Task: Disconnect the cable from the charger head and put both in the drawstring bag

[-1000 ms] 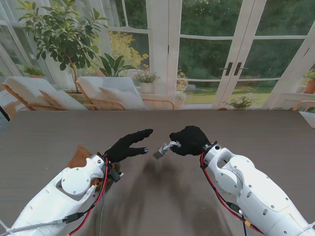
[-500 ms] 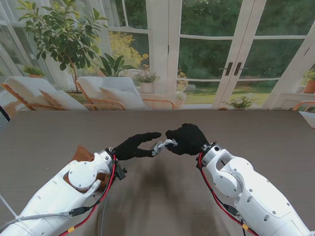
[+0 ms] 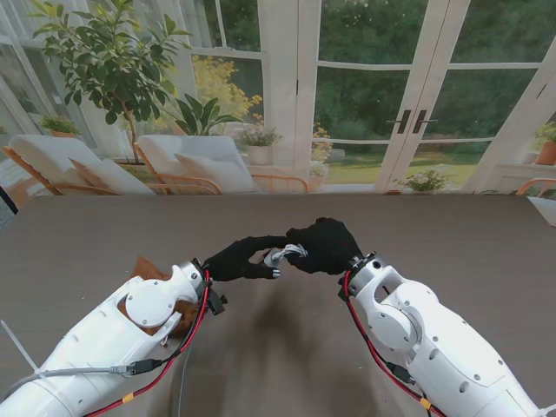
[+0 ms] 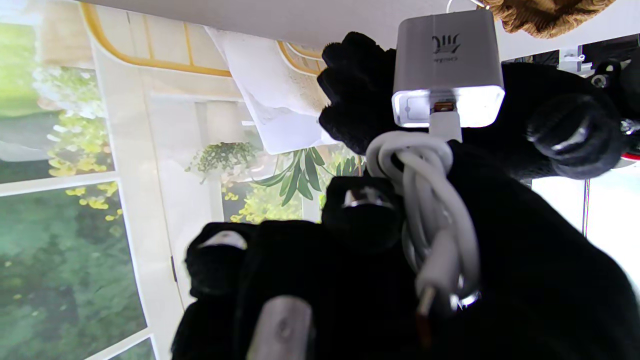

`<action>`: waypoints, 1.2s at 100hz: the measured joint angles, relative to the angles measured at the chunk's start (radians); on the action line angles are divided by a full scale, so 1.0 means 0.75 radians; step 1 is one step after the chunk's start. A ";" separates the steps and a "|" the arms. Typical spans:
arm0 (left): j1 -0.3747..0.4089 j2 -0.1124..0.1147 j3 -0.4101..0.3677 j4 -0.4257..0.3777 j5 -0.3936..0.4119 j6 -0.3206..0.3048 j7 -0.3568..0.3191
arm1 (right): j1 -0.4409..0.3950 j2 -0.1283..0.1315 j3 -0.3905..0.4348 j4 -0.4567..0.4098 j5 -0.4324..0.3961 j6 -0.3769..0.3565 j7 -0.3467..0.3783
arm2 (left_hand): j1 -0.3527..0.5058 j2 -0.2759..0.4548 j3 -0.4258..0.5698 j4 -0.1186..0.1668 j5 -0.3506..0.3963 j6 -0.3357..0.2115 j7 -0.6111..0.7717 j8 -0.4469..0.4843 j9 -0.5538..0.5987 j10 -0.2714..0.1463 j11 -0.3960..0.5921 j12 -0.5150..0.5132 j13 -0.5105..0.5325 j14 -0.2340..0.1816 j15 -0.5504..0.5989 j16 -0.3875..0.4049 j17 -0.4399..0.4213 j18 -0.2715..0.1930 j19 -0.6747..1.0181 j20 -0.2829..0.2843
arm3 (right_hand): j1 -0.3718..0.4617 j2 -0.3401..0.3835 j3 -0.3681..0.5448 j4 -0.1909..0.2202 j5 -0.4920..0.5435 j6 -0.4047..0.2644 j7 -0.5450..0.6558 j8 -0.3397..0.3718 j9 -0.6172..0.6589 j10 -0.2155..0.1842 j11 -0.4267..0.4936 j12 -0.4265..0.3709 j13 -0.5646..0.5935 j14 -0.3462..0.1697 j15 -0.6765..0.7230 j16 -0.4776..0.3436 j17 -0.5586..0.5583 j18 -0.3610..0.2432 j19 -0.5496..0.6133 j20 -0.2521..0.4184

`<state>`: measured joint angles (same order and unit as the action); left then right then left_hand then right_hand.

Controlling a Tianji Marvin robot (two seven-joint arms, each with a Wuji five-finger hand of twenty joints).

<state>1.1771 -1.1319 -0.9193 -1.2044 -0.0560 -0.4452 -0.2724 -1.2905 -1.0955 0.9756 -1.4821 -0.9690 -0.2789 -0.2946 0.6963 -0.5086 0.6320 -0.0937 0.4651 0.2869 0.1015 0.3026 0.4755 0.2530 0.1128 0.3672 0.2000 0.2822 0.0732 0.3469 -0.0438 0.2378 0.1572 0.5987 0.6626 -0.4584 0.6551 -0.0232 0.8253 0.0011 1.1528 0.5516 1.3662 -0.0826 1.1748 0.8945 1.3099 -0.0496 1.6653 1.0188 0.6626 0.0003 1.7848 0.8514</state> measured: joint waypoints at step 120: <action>0.004 -0.046 0.033 0.037 -0.016 0.018 0.079 | -0.003 -0.011 0.005 0.014 0.059 0.051 0.012 | 0.177 -0.094 -0.247 -0.098 0.276 0.063 1.070 0.695 0.864 0.175 1.061 1.293 1.239 0.222 1.788 0.719 0.789 0.468 1.647 0.331 | -0.018 -0.054 0.045 -0.001 0.041 -0.003 0.023 -0.002 0.001 0.000 0.003 0.000 0.000 -0.001 0.021 0.044 0.000 0.000 0.033 0.034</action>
<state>1.1803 -1.1663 -0.8945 -1.1770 -0.0683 -0.4320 -0.2128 -1.2925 -1.1038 0.9794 -1.4720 -0.9248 -0.2408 -0.2854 0.8293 -0.5792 0.4471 -0.1672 0.6718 0.3342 0.9037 0.8240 1.1239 0.3843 0.9083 1.3367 1.1290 0.4486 1.4139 0.8862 0.5483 0.5886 1.3925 0.8473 0.6494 -0.4987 0.6886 -0.0237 0.8562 -0.0013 1.1699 0.5501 1.3666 -0.0826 1.1771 0.8946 1.3099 -0.0502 1.6809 1.0518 0.6626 0.0002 1.8093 0.8768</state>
